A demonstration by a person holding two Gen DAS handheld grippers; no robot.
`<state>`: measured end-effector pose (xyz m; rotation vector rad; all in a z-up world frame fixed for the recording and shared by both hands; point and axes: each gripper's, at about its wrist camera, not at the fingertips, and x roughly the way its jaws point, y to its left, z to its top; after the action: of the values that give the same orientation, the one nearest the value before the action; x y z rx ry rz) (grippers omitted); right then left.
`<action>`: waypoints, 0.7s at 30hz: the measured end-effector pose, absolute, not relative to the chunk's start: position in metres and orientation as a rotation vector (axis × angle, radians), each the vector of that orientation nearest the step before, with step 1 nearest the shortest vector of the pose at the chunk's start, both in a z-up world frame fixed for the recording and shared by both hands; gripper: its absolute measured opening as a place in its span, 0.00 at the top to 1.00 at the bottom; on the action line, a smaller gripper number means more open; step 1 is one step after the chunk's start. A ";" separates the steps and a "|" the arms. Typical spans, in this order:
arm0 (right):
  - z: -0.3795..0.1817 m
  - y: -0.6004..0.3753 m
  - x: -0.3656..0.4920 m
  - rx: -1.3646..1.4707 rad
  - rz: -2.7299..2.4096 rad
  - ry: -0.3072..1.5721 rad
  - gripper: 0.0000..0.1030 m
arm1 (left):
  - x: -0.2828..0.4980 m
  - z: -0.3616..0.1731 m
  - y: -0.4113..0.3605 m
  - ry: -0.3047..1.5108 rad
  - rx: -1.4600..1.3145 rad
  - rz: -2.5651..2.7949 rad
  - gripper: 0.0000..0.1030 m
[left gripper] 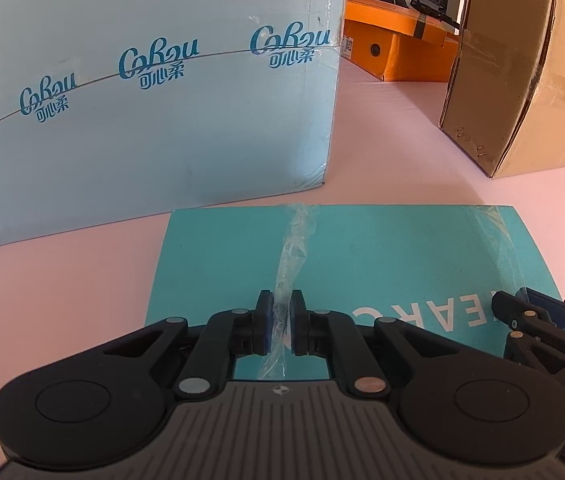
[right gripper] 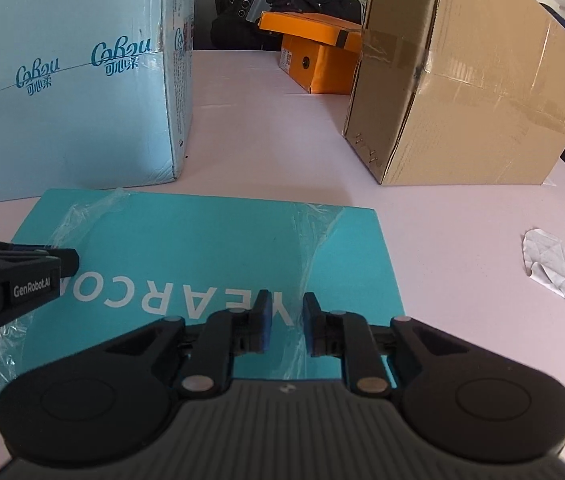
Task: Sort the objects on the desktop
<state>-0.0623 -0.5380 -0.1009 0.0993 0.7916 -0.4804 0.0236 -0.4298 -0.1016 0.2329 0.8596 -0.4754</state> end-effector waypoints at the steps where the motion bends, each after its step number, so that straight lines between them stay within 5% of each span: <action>1: -0.100 -0.542 -0.064 0.139 -0.487 0.783 0.84 | 0.025 -0.101 -0.429 0.863 0.227 -0.476 0.95; 5: -0.095 -0.557 -0.071 0.243 -0.477 0.769 0.94 | 0.027 -0.100 -0.425 0.866 0.210 -0.467 0.96; 21: -0.089 -0.552 -0.061 0.186 -0.424 0.839 0.91 | 0.022 -0.101 -0.420 0.874 0.208 -0.461 0.96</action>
<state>-0.0606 -0.5515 -0.0887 0.1864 0.8389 -0.4240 0.0219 -0.4205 -0.1009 0.2077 0.8743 -0.4608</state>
